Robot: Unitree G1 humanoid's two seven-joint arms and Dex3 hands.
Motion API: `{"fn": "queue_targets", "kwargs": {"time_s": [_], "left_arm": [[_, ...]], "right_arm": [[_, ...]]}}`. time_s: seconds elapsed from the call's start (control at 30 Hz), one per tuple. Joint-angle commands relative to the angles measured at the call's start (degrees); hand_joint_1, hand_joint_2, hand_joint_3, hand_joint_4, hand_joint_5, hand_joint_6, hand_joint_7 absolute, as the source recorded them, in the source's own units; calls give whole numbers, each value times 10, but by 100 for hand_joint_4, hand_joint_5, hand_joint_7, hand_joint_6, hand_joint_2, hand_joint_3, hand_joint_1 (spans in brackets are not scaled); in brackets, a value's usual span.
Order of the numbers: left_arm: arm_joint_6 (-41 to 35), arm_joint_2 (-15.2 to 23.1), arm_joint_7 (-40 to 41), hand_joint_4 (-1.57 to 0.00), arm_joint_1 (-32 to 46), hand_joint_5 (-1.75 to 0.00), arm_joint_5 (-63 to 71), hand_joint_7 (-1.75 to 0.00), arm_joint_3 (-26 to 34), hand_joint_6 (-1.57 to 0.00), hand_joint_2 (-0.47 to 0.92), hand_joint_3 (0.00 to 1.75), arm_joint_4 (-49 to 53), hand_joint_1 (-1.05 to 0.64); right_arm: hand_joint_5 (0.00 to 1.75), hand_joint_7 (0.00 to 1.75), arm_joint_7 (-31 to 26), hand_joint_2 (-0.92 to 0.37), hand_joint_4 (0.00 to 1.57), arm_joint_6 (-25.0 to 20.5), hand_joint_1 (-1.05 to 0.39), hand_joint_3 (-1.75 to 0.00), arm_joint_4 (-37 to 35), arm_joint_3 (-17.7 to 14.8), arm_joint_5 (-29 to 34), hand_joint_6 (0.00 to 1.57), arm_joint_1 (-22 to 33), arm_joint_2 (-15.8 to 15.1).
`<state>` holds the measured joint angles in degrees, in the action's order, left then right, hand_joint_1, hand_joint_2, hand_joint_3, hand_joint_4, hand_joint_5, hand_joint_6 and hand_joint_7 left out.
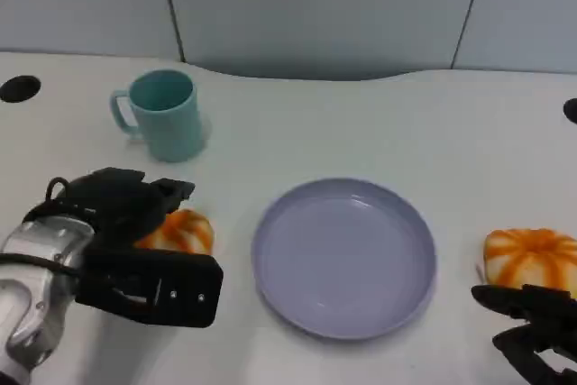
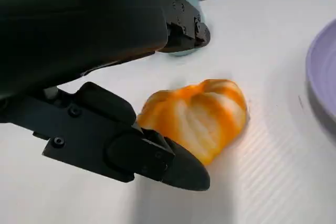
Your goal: Grasp the bread from the table and place it into the plate.
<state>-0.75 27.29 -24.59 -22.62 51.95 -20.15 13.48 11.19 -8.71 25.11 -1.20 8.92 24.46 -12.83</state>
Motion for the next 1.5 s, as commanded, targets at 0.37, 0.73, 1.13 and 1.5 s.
{"fn": "queue_targets", "kwargs": {"time_s": [0.37, 0.73, 1.13, 1.5], "left_arm": [[-18, -67, 29, -1, -154, 0, -49, -1, -55, -5, 87, 0, 285, -83], [15, -83, 14, -3, -234, -2, -86, -3, -84, -13, 82, 0, 437, -85], [52, -81, 8, -5, -255, -3, -111, -2, -94, -19, 80, 0, 485, -93], [38, -48, 21, -3, -201, -2, -94, 0, -115, -13, 84, 1, 370, -79]], "right_arm": [[88, 0, 3, -92, 48, -3, -35, -40, 13, -11, -15, 75, 10, -7], [86, 0, 3, -92, 44, 0, -34, -42, 22, -12, -16, 74, 16, -8], [84, 0, 0, -92, 44, 0, -33, -43, 29, -15, -14, 72, 21, -7], [83, 0, 2, -92, 42, -5, -35, -44, 38, -20, -20, 71, 26, -5]]}}
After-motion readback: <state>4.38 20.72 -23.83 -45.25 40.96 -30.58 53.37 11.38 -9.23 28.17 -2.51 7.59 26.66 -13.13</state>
